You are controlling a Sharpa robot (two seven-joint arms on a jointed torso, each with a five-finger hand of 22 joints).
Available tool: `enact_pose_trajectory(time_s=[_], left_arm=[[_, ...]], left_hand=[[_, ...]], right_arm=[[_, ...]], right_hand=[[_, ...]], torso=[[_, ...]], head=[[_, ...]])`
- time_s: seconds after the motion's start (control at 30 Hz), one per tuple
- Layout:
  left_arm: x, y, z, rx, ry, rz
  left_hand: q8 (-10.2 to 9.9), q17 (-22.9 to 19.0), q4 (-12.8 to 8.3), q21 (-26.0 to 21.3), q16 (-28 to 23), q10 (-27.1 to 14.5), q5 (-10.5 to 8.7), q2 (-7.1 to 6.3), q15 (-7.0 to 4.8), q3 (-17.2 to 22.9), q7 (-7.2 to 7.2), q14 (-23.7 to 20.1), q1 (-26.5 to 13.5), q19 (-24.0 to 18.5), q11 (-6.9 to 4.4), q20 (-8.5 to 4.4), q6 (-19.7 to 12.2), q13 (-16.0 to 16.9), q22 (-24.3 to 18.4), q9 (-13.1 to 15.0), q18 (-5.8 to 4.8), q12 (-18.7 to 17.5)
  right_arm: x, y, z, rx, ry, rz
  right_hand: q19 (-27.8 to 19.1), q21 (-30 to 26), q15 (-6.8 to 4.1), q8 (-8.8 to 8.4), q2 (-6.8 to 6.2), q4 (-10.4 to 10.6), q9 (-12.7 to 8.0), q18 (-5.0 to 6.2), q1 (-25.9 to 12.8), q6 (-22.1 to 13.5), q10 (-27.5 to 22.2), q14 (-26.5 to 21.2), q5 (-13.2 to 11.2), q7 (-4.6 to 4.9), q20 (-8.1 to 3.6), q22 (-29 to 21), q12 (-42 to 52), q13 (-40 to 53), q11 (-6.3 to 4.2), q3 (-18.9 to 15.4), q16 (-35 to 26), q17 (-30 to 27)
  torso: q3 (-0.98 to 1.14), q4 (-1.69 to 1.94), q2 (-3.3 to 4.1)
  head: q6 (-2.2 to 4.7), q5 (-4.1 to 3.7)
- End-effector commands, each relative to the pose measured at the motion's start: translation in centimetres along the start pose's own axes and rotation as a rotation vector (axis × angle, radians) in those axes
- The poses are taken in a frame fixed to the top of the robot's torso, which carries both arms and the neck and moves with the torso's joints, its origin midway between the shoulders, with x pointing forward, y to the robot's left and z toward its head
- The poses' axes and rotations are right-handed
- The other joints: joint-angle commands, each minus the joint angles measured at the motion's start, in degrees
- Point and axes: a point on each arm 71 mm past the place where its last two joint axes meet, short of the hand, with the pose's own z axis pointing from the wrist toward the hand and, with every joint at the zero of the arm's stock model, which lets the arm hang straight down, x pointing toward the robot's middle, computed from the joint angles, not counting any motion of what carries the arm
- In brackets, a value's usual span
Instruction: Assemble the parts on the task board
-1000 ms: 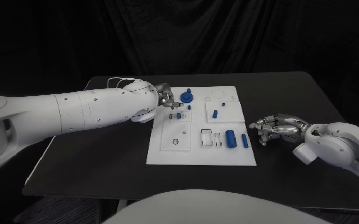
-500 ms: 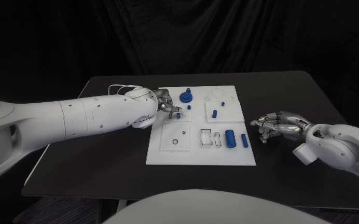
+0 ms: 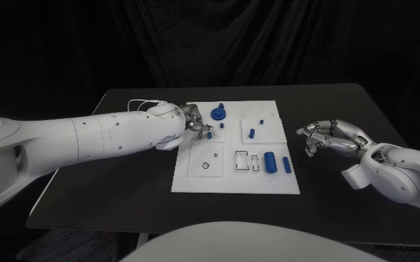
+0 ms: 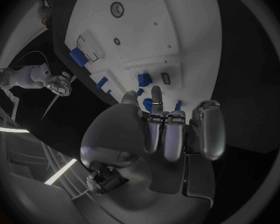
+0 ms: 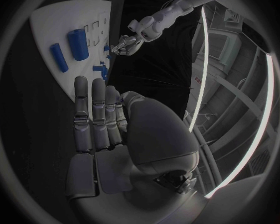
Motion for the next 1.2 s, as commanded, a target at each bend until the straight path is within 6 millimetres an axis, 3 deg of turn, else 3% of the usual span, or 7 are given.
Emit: enact_pose_trajectory(time_s=[0.03, 0.97, 1.2], left_arm=[[0.2, -0.2, 0.0, 0.006, 0.009, 0.006], [1.0, -1.1, 0.6, -0.006, 0.066, 0.042], [1.2, -1.3, 0.6, -0.003, 0.076, 0.047]], left_hand=[[0.3, 15.1, 0.0, -0.3, 0.2, 6.0, -0.51, 0.04, -0.23, 0.2, -0.10, 6.0, 0.1, -0.1, -0.11, -0.03, -0.4, 15.0, 10.8, 0.1, -0.72, 0.0], [0.3, 15.1, -0.1, -1.0, 0.2, 6.0, -0.70, 0.51, -0.20, 0.5, -0.12, 6.0, 0.4, -0.4, -0.11, 0.01, -0.7, 15.0, 10.6, 0.0, -0.55, 0.0], [0.3, 15.1, -0.1, -1.1, 0.2, 6.0, 0.09, 0.63, -0.18, 0.9, -0.12, 6.0, 1.2, -0.5, -0.10, 0.04, -0.9, 15.0, 10.5, -0.2, -0.51, 0.0]], right_arm=[[-0.2, 0.7, 0.1, -0.074, -0.041, -0.028], [-0.1, 0.8, 0.7, -0.089, -0.021, -0.027], [0.0, 0.7, 0.7, -0.086, -0.017, -0.026]], right_hand=[[0.4, 0.3, -0.01, 0.18, -0.18, -0.2, 0.1, 1.17, -0.6, 0.3, 0.5, 0.4, -0.3, -0.01, -0.05, -0.1, 0.1, -0.1, -0.08, -0.1, 0.3, -0.1], [0.5, 0.4, -0.09, 0.08, -0.15, -0.3, 0.0, 1.13, -0.3, 0.1, 0.5, 0.5, 0.0, -0.03, -0.18, -0.1, 0.1, -0.2, -0.14, 0.2, 0.2, -0.3], [0.5, 0.4, -0.09, 0.03, -0.17, -0.3, -0.1, 1.12, -0.3, 0.0, 0.5, 0.5, 0.1, -0.01, -0.19, -0.1, 0.1, -0.2, -0.13, 0.2, 0.2, -0.3]], torso=[[0.00, 0.10, 0.00], [0.02, 0.07, 0.08], [0.06, 0.09, 0.07]], head=[[0.00, -0.18], [0.00, -0.24], [0.00, -0.32]])
